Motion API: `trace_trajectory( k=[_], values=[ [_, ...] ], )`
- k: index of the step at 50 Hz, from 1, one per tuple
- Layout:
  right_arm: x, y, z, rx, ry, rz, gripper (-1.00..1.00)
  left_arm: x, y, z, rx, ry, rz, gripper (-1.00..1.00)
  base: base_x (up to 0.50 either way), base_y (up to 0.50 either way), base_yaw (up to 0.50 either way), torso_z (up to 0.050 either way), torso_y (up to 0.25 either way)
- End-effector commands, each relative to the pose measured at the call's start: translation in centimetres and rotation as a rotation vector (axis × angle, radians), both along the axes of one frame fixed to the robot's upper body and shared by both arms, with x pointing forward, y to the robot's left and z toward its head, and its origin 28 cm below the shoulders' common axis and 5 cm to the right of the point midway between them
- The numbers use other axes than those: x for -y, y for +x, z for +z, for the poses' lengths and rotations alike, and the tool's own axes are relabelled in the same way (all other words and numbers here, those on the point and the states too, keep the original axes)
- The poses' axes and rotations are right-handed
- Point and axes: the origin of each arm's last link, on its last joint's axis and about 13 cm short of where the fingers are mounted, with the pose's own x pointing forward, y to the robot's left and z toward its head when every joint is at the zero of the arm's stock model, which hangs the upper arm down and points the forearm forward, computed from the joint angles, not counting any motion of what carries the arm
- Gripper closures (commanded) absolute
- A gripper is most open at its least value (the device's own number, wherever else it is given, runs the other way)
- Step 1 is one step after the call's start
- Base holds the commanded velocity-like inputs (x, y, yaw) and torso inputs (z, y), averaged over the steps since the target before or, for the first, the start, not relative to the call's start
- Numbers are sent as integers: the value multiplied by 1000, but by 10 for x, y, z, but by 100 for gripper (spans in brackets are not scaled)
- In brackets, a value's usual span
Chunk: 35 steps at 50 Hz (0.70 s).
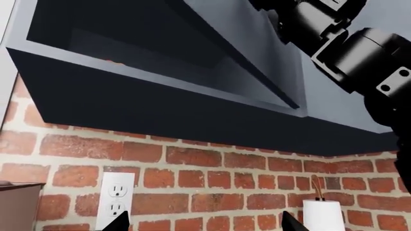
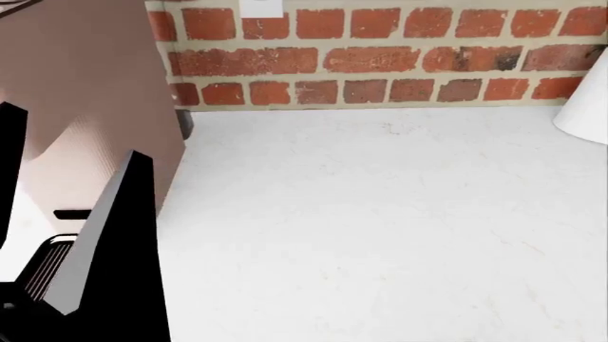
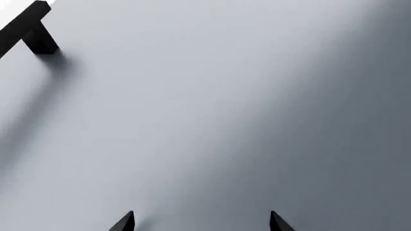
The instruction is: Pick the peach, banana from the counter and place them in the cabinet. Then close the cabinet.
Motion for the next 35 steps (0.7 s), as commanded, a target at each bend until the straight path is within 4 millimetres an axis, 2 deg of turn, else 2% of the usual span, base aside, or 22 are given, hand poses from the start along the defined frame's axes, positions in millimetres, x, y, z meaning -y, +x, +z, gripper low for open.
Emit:
trace_trajectory(
  k=[1, 10, 27, 35],
  values=[
    [-49, 33, -61, -250, -282, 131, -100, -1, -1, -1, -3, -7, 3, -100, 0, 0, 0, 0, 0],
    [-59, 48, -75, -293, -380, 101, -100, -2, -2, -1, -3, -14, 4, -100, 0, 0, 0, 0, 0],
    [-68, 85, -104, -359, -474, -71, -100, -1, 4, -3, 15, -10, 82, -100, 0, 0, 0, 0, 0],
    [-66, 104, -116, -440, -497, -318, -100, -1, 3, -4, 16, -11, 73, -100, 0, 0, 0, 0, 0]
  ],
)
